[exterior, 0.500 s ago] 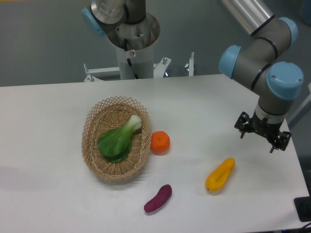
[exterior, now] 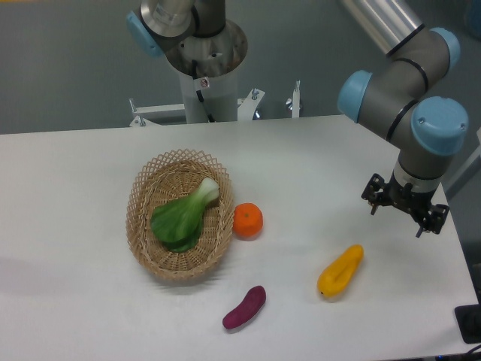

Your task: Pick up the green vegetable from the basket

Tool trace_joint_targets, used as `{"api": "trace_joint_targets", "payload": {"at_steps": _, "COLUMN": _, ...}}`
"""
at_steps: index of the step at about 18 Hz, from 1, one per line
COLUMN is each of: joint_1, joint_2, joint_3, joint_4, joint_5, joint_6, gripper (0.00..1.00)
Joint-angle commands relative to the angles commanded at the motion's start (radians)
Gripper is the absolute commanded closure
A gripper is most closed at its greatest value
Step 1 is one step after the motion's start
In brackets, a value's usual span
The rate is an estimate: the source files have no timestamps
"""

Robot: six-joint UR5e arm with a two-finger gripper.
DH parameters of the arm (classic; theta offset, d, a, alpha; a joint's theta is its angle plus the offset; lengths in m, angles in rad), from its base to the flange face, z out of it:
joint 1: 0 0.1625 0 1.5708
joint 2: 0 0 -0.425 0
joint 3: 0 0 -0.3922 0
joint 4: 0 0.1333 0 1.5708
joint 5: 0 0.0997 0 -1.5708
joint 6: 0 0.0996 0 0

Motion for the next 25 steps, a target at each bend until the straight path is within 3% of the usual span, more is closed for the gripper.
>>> {"api": "trace_joint_targets", "payload": {"at_steps": 4, "joint_1": -0.054, "joint_2": 0.028, "joint_3": -0.014, "joint_4": -0.057, "joint_5": -0.008, "joint_6": -0.058, "gripper": 0.00}}
{"api": "trace_joint_targets", "payload": {"at_steps": 10, "joint_1": -0.138, "joint_2": 0.090, "joint_3": -0.130, "joint_4": -0.037, "joint_5": -0.055, "joint_6": -0.185, "gripper": 0.00}}
{"api": "trace_joint_targets", "payload": {"at_steps": 13, "joint_1": -0.204, "joint_2": 0.129, "joint_3": -0.210, "joint_4": 0.029, "joint_5": -0.057, "joint_6": -0.229, "gripper": 0.00}}
{"api": "trace_joint_targets", "payload": {"at_steps": 17, "joint_1": -0.270, "joint_2": 0.176, "joint_3": -0.284, "joint_4": 0.032, "joint_5": -0.074, "joint_6": -0.230, "gripper": 0.00}}
{"api": "trace_joint_targets", "payload": {"at_steps": 21, "joint_1": -0.317, "joint_2": 0.216, "joint_3": -0.340, "joint_4": 0.032, "joint_5": -0.178, "joint_6": -0.281, "gripper": 0.00}}
{"api": "trace_joint_targets", "payload": {"at_steps": 25, "joint_1": -0.374, "joint_2": 0.258, "joint_3": -0.417, "joint_4": 0.034, "joint_5": -0.175, "joint_6": -0.333, "gripper": 0.00}}
